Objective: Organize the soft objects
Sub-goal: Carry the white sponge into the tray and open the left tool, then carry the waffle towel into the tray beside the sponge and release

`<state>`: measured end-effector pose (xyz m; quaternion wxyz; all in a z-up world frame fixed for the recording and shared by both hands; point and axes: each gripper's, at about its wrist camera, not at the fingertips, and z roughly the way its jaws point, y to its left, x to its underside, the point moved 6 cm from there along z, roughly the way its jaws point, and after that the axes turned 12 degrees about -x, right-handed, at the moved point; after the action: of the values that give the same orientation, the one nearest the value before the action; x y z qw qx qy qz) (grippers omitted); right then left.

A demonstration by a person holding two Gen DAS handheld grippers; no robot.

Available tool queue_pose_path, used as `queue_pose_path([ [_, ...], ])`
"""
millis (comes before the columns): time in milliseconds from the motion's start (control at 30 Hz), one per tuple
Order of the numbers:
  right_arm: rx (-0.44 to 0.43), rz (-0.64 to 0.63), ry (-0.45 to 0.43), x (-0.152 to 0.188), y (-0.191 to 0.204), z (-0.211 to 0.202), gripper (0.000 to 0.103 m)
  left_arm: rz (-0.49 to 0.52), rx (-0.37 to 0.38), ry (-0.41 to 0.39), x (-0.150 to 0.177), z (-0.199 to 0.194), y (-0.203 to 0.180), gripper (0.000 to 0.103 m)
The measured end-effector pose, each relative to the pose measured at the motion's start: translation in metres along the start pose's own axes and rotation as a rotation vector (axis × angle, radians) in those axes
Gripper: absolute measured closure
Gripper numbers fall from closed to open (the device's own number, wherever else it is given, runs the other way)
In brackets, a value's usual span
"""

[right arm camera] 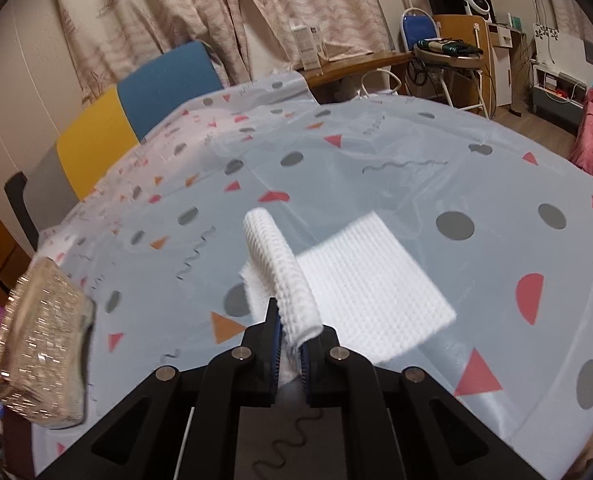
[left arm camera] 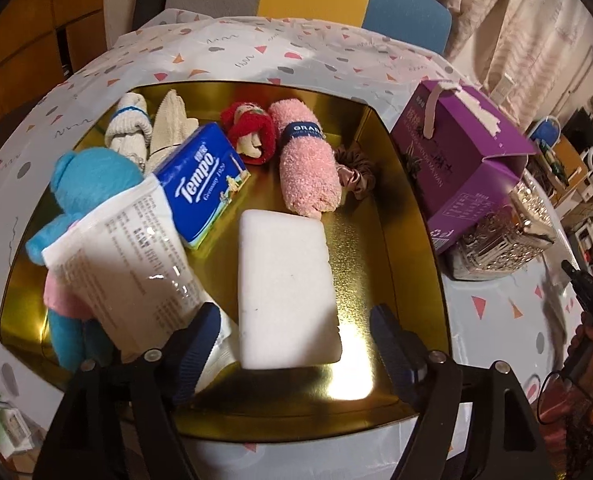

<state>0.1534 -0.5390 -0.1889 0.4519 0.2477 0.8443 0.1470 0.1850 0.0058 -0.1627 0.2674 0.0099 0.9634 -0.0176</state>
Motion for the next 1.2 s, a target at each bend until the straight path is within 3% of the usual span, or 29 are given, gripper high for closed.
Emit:
queue_pose_path([
  [267, -0.09, 0.008, -0.072, -0.027, 0.044, -0.053, 0.097, -0.041, 0.052, -0.068, 0.004, -0.023, 0.003, 0.02],
  [400, -0.176, 0.014, -0.091, -0.034, 0.074, -0.078, 0.097, -0.055, 0.076, -0.126, 0.004, -0.039, 0.005, 0.011],
  [533, -0.251, -0.002, -0.085, -0.029, 0.106, -0.099, 0.097, -0.073, 0.101, -0.124, 0.007, -0.045, 0.008, 0.008],
  [867, -0.484, 0.0, 0.047, 0.016, 0.201, -0.123, 0.097, -0.102, 0.047, -0.167, 0.014, -0.059, 0.029, 0.0],
  [1200, -0.802, -0.138, 0.197, 0.077, 0.377, -0.131, 0.097, -0.151, -0.044, -0.191, 0.018, -0.068, 0.06, 0.0],
])
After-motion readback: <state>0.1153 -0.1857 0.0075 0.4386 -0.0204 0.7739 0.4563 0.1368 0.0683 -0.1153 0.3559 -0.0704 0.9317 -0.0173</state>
